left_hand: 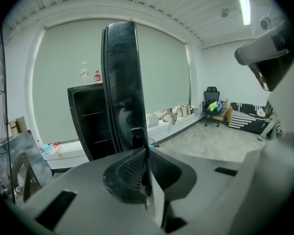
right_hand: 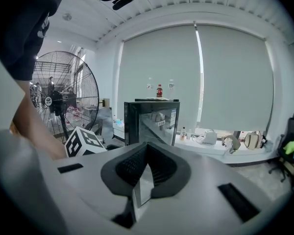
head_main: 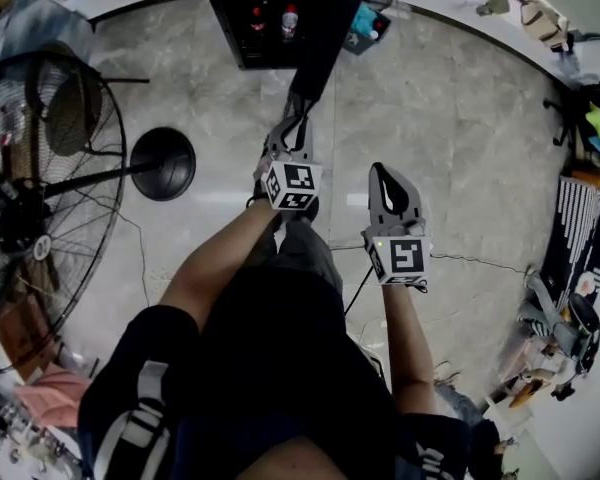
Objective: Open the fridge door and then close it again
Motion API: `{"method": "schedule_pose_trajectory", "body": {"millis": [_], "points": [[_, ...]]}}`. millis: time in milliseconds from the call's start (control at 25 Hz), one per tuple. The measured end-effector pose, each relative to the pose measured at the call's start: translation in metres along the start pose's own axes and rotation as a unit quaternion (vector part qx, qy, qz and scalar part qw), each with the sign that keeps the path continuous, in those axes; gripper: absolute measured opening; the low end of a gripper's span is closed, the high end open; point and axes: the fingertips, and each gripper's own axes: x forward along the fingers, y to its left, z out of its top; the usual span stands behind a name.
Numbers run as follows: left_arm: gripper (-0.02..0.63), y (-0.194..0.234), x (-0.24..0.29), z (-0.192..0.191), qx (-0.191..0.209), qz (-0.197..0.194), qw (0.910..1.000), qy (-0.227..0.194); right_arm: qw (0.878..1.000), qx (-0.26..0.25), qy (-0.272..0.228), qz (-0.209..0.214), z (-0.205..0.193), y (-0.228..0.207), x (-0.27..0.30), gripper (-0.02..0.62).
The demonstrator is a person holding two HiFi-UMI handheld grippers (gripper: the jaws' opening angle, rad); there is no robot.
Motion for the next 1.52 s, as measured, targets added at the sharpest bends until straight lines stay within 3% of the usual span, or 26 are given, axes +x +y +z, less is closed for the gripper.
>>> {"method": "schedule_pose_trajectory", "body": {"millis": [880,1520], "points": [[0.04,-0.067,0.008,0.01,0.0,0.035,0.9994,-0.005,0.999,-0.005,0.008,0.032,-0.036,-0.056,-0.051,0.018],[0.041,-0.063,0.001,0.008,0.013,0.029,0.9995,0.004,0.999,-0.015,0.006,0.039,-0.032,-0.056,-0.05,0.018]]}}
